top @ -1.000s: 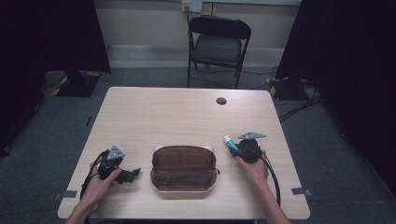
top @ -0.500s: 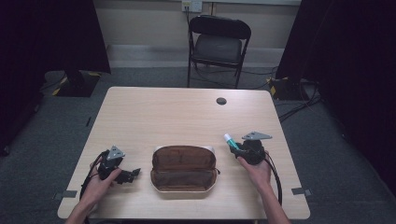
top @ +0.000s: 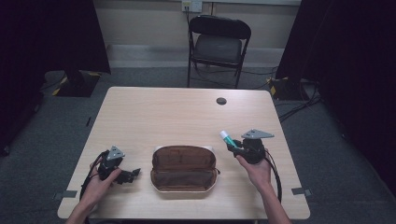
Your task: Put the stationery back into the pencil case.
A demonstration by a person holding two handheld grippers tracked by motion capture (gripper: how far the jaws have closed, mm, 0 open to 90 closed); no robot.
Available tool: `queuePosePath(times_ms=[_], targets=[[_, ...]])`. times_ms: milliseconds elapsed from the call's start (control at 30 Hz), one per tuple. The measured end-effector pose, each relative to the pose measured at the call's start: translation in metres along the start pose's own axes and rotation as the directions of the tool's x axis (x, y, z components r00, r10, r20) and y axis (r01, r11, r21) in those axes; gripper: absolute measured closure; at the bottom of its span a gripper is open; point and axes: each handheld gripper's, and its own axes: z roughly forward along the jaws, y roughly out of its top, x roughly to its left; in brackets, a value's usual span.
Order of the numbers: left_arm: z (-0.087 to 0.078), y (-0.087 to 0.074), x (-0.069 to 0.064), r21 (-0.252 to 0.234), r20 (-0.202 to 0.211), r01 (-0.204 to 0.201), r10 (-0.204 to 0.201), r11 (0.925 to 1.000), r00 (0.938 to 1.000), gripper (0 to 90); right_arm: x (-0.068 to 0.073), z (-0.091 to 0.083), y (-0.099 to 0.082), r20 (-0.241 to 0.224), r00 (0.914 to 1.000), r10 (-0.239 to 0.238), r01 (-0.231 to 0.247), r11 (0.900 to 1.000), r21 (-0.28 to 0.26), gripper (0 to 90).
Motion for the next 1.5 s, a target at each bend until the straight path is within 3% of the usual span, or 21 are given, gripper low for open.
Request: queuePosePath(times_ms=[500,700,967,1167,1333,1367,1433,1500], targets=[[0.0,0.0,0.0,0.0,0.0,0.001,-0.001,1.0,1.0,0.0,0.017,-0.021,0.022,-0.046,0.9984,-0.031,0.027,0.9963,-0.082,66.3],[0.0,0.0,0.0,0.0,0.0,0.0,0.0,1.0,1.0,0.0,0.03,-0.032,0.034,-0.072,0.9952,-0.066,0.057,0.9907,-0.124,66.2],[0.0,0.0,0.0,0.0,0.0,0.0,0.0,1.0,1.0,0.0,0.057,-0.049,0.055,-0.139,0.9804,-0.139,0.117,0.9811,-0.154,66.2],[0.0,0.0,0.0,0.0,0.0,0.0,0.0,1.0,1.0,0.0,0.073,-0.052,0.06,-0.179,0.9704,-0.162,0.132,0.9774,-0.165,66.2],[0.0,0.0,0.0,0.0,0.0,0.0,0.0,1.0,1.0,0.0,0.099,-0.044,0.061,-0.241,0.9482,-0.207,0.172,0.9721,-0.159,66.2],[0.0,0.0,0.0,0.0,0.0,0.0,0.0,1.0,1.0,0.0,0.099,-0.044,0.061,-0.241,0.9482,-0.207,0.172,0.9721,-0.159,66.2],[0.0,0.0,0.0,0.0,0.0,0.0,0.0,1.0,1.0,0.0,0.108,-0.041,0.061,-0.268,0.9383,-0.219,0.18,0.9704,-0.161,66.2],[0.0,0.0,0.0,0.0,0.0,0.0,0.0,1.0,1.0,0.0,0.111,-0.04,0.061,-0.27,0.9363,-0.225,0.187,0.9695,-0.158,66.2]])
